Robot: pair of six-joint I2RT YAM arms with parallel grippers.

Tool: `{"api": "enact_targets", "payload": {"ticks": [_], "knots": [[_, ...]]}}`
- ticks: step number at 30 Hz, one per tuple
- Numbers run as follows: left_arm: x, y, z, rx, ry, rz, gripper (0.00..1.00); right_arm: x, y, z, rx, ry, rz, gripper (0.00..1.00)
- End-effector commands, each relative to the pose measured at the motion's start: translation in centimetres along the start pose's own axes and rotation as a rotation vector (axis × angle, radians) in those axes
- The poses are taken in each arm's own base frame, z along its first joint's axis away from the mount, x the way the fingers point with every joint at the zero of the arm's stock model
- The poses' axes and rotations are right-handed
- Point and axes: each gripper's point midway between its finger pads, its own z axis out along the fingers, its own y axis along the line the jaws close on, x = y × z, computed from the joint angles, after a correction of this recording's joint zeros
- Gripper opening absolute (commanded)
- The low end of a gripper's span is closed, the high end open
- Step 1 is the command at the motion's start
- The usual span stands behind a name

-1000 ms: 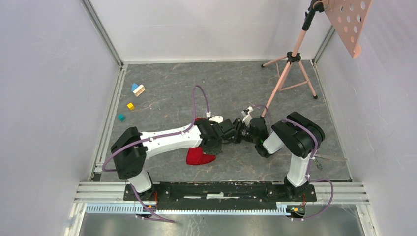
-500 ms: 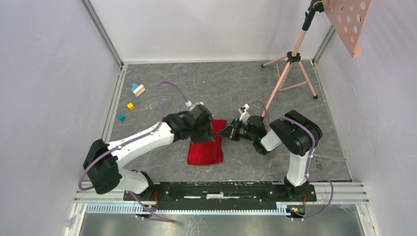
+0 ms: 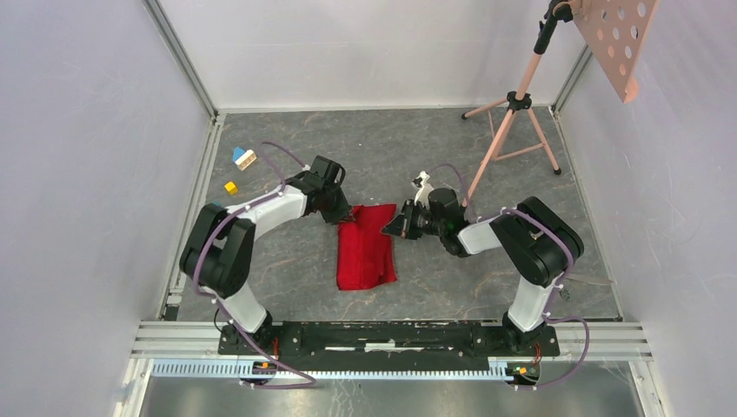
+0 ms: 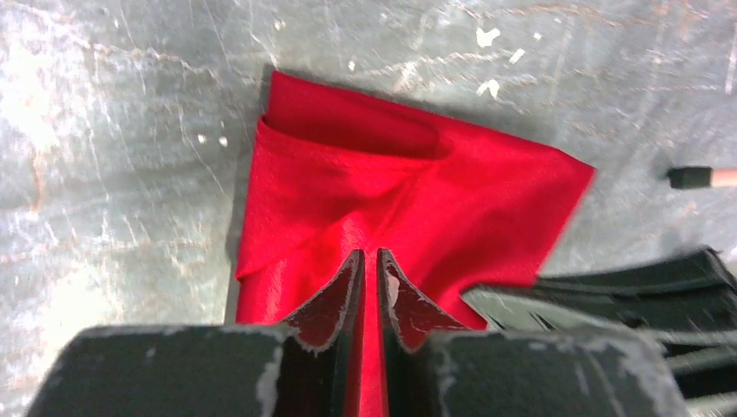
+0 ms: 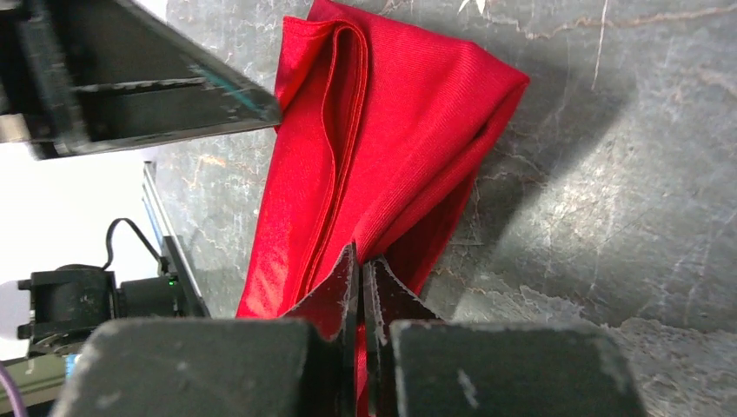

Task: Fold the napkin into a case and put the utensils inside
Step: Pass from the left arm to the right, then pick up the 2/3-rectangle-folded napkin from the center of the board.

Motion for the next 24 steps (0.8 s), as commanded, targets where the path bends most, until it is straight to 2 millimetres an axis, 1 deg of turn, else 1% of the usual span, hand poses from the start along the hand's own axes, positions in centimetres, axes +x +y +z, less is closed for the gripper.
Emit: {"api": "enact_targets", "payload": {"ticks": [1,6,9,12,14,17,21,24], "knots": [[-2.0,-1.9,1.9,0.077,-0.015,0.038,0.14,-2.2,1.0,-0.3,0.050,-0.024,-0.101,0.00],[-1.4,-1.6,4.6,0.079,0.033,0.008,0.11,-2.9,1.4,-0.1,0.109,-0.009,-0.158,0.01],[-1.0,-0.7,5.3,0.061,0.040,-0.016,0.10,-3.1,2.1,0.3,0.135,-0.003,-0.180,0.01],[-0.6,0.3,5.8,0.046,0.043,-0.040,0.09,-3.2,2.5,0.6,0.179,-0.003,-0.191,0.01],[-0.2,0.7,6.0,0.049,0.054,-0.054,0.09,-3.5,3.2,1.0,0.198,-0.013,-0.192,0.00],[0.3,1.1,6.3,0.057,0.065,-0.074,0.09,-3.3,4.3,2.0,0.208,-0.018,-0.182,0.00],[0.6,1.4,6.2,0.061,0.060,-0.076,0.08,-3.3,6.3,3.7,0.205,-0.030,-0.195,0.01],[0.5,1.6,5.9,0.061,0.060,-0.074,0.08,-3.1,6.7,4.1,0.200,-0.025,-0.179,0.01]]}}
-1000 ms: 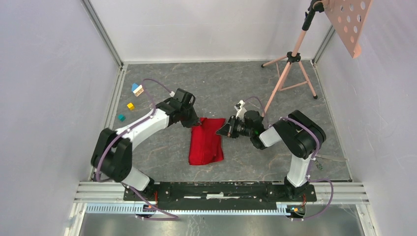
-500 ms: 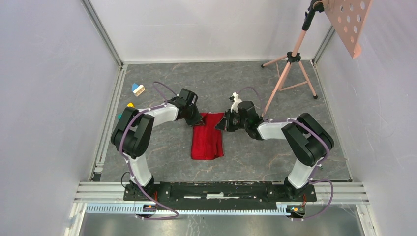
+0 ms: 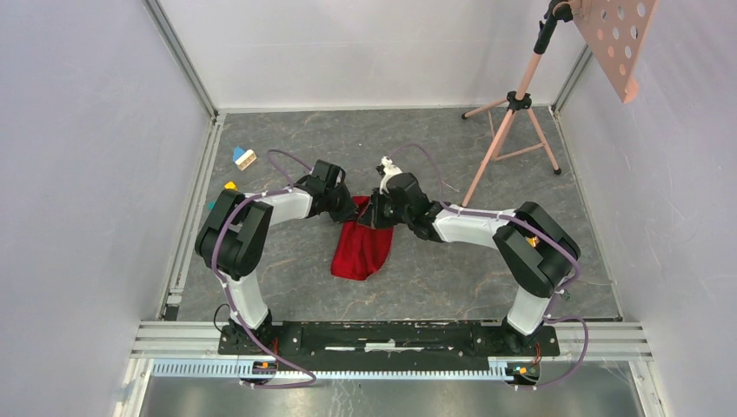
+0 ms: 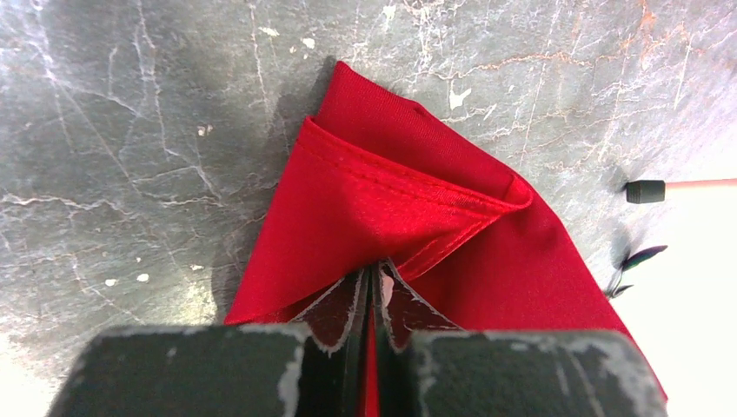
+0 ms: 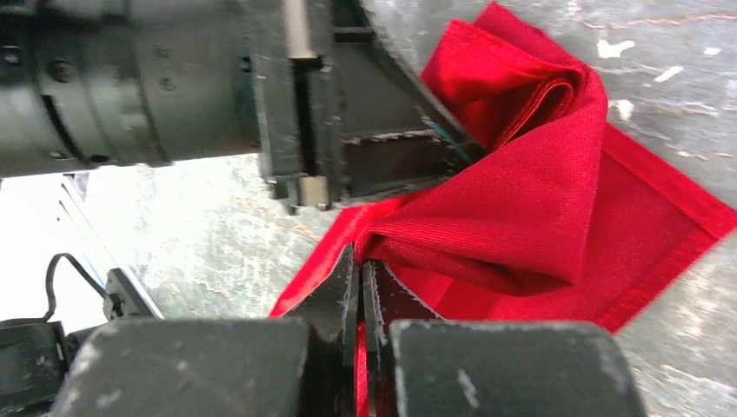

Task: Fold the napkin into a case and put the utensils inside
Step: Pick up the 2/3-rectangle-folded napkin from the center of the board.

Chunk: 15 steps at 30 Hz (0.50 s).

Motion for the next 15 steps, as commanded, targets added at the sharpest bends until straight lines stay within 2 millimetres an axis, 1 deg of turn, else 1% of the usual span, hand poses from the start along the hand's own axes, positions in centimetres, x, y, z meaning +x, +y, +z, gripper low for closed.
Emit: {"api": "enact_targets", "payload": {"ticks": [1,4,9,13,15], "knots": [[0.8,2.1,0.1,-0.056,0.015,-0.023,0.08,-1.3,0.7,0.5,0.016,-0.047,0.025,0.00],[0.5,1.8,-0.3,-0.053,0.006,-0.012,0.08,-1.0,-0.6,-0.4,0.022,-0.058,0.038,0.00],[0.5,1.9,-0.5,-0.058,0.005,0.003,0.08,0.0,-2.6,-1.6,-0.048,-0.025,0.064,0.04],[0.3,1.8,-0.5,-0.066,0.001,0.015,0.09,0.1,-3.3,-2.2,-0.084,-0.026,0.074,0.04],[0.1,1.8,-0.7,-0.074,-0.002,0.021,0.08,0.1,-3.5,-2.5,-0.092,-0.032,0.077,0.07]]}}
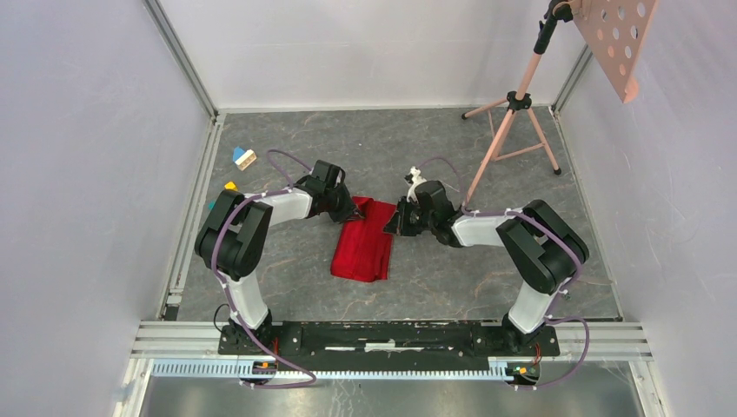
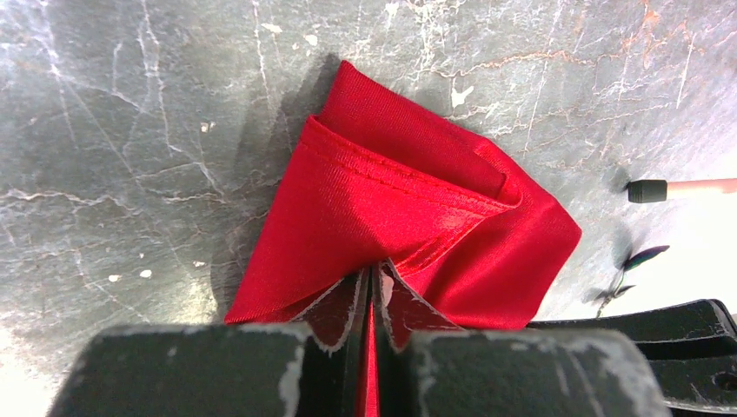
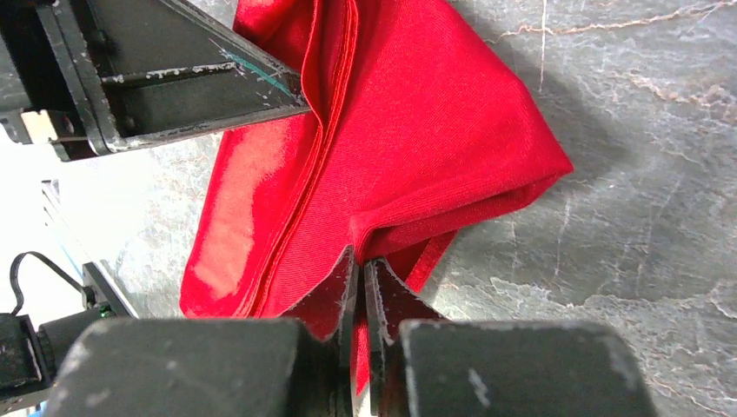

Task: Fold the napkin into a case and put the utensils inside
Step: Pick up the 2/3-rectangle-folded napkin from the center of the board.

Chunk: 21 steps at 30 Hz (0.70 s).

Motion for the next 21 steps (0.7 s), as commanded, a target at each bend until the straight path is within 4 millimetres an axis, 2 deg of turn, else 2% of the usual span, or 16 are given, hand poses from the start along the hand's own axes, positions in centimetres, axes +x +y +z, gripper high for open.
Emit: {"api": "enact_targets", "payload": {"ticks": [1,3,6,11,13,16,18,21], "knots": [[0.1,1.8,-0.6,-0.083,0.004,0.025,0.08,-2.1,2.8,-1.3,-0.136,-0.074,-0.038,0.11],[-0.1,1.5,-0.9,-0.086,0.000,0.041,0.09,-2.2,2.6,-1.4,-0.139,-0.072,-0.034,0.15],[-0.4,0.6,-1.7,-0.069,0.001,0.080,0.15,-1.9,2.1,-1.5,-0.140,-0.057,-0.032,0.28],[-0.7,-2.7,-5.1,0.004,-0.019,0.158,0.45,-1.9,-0.5,-3.0,-0.078,-0.051,-0.068,0.50],[-0.4,-3.5,-6.5,0.009,-0.015,0.196,0.54,-2.0,-1.0,-4.0,-0.072,-0.056,-0.101,0.57],[1.4,-4.4,-8.5,-0.037,-0.001,0.294,0.62,-1.8,-1.8,-5.5,-0.047,-0.047,-0.163,0.67],[3.8,-5.0,-9.4,-0.085,0.012,0.381,0.64,-1.6,-2.5,-6.4,-0.024,-0.044,-0.189,0.73],[8.7,-5.8,-10.1,-0.148,0.053,0.509,0.67,-1.4,-3.6,-8.0,-0.004,-0.060,-0.199,0.77]]}}
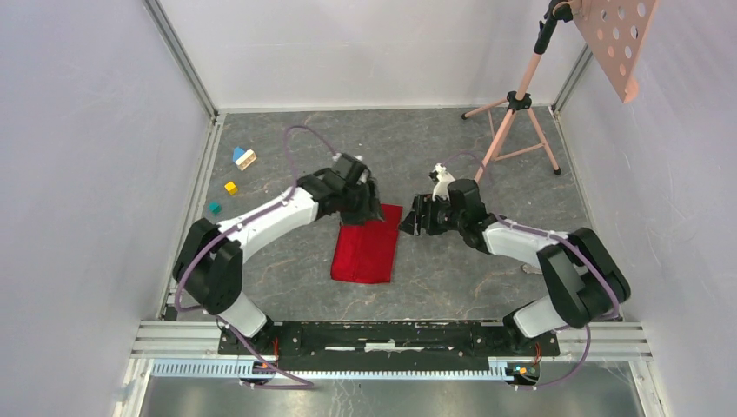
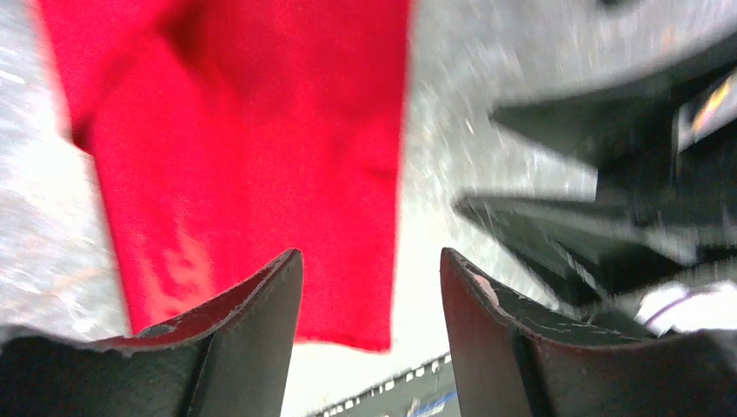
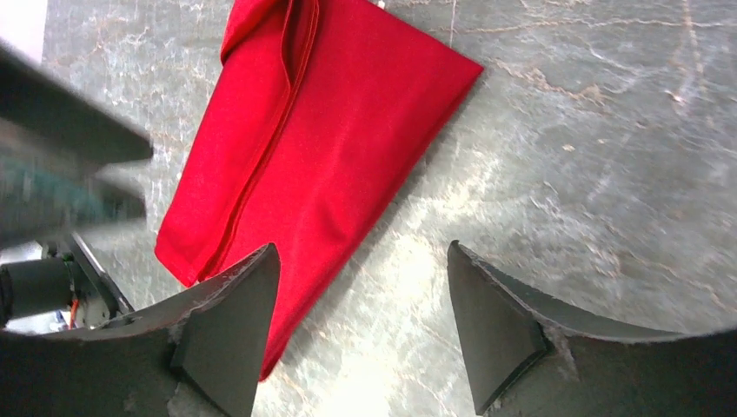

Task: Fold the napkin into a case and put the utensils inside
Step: Pick up the 2/3-rectangle-folded napkin from the center of the board.

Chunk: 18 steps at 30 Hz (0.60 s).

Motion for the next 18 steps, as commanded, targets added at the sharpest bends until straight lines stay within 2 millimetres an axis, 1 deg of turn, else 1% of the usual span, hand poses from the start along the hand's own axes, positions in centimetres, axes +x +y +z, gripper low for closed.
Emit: {"api": "enact_targets", "payload": {"ticks": [1,3,4,6,7,9,13,15,18], "knots": [[6.2,-1.9,-2.3,-0.129,0.066,0.255,0.68,0.8,-1.2,-2.6,0.020,-0.002,-0.081,0.79],[8.7,-2.5,-2.4,-0.183,0.091,0.326,0.69,1.6,-1.8,-3.4,0.019,-0.002,-0.074,0.79],[9.9,-2.4,-2.3,-0.223,0.103,0.358,0.69,2.1,-2.3,-3.7,0.023,-0.001,-0.060,0.79],[11.4,-2.5,-2.4,-0.284,0.107,0.419,0.69,3.4,-2.2,-4.3,-0.017,0.008,-0.027,0.79],[11.8,-2.3,-2.3,-0.321,0.100,0.445,0.69,3.7,-2.0,-4.5,-0.036,0.000,-0.015,0.79],[12.5,-2.2,-1.9,-0.377,0.100,0.492,0.69,5.1,-1.9,-4.9,-0.061,0.000,0.011,0.79],[13.3,-2.5,-0.8,-0.437,0.099,0.548,0.67,6.8,-1.6,-5.6,-0.091,-0.012,0.033,0.79],[13.4,-2.4,0.0,-0.455,0.101,0.559,0.66,7.4,-1.6,-5.9,-0.101,-0.013,0.037,0.80],[13.5,-1.8,1.0,-0.504,0.109,0.580,0.64,8.0,-1.6,-6.1,-0.104,-0.009,0.041,0.80]]}}
